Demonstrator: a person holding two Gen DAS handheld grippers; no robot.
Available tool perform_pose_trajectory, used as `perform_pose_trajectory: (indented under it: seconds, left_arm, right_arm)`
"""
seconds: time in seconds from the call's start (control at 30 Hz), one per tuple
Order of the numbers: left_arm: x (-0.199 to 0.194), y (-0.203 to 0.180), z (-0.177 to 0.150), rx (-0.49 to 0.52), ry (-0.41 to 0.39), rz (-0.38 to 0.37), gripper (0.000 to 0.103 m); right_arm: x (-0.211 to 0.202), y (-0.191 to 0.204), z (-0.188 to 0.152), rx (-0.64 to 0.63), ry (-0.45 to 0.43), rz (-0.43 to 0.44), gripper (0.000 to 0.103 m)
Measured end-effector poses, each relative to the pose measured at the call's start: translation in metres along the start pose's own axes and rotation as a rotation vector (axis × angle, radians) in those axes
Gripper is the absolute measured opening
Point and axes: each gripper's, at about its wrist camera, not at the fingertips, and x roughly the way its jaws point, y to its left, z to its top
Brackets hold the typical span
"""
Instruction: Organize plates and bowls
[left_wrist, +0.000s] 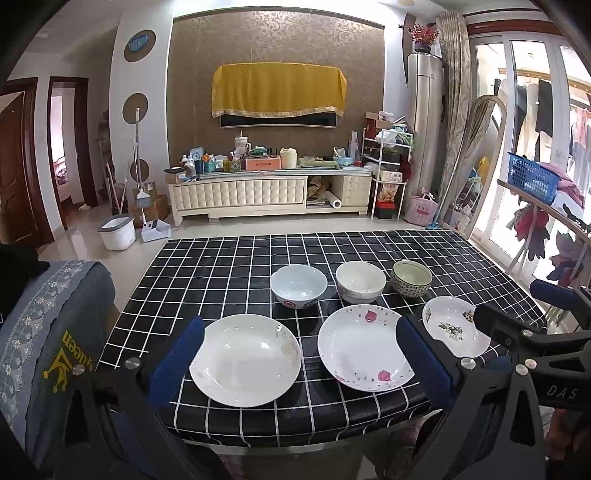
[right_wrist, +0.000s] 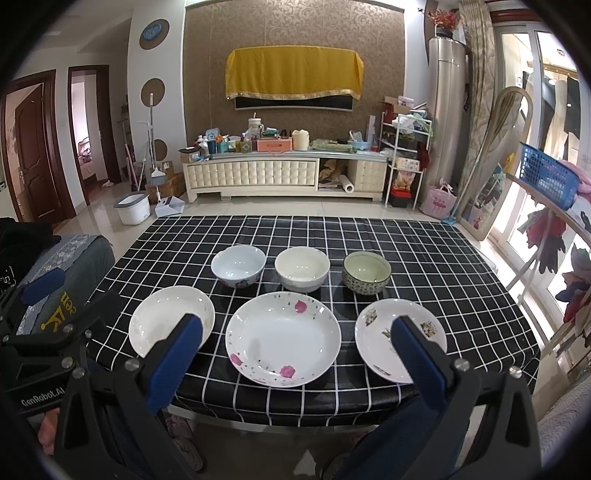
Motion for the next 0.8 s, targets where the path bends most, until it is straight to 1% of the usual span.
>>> perform_pose_trajectory:
  seconds: [0.8]
  left_arm:
    - [-0.0006,0.0027,-0.0008,0.003,0.0,0.003,0.103]
  right_arm:
    - [0.0004,0.001,-0.0014,-0.001,0.007,0.0,0.103]
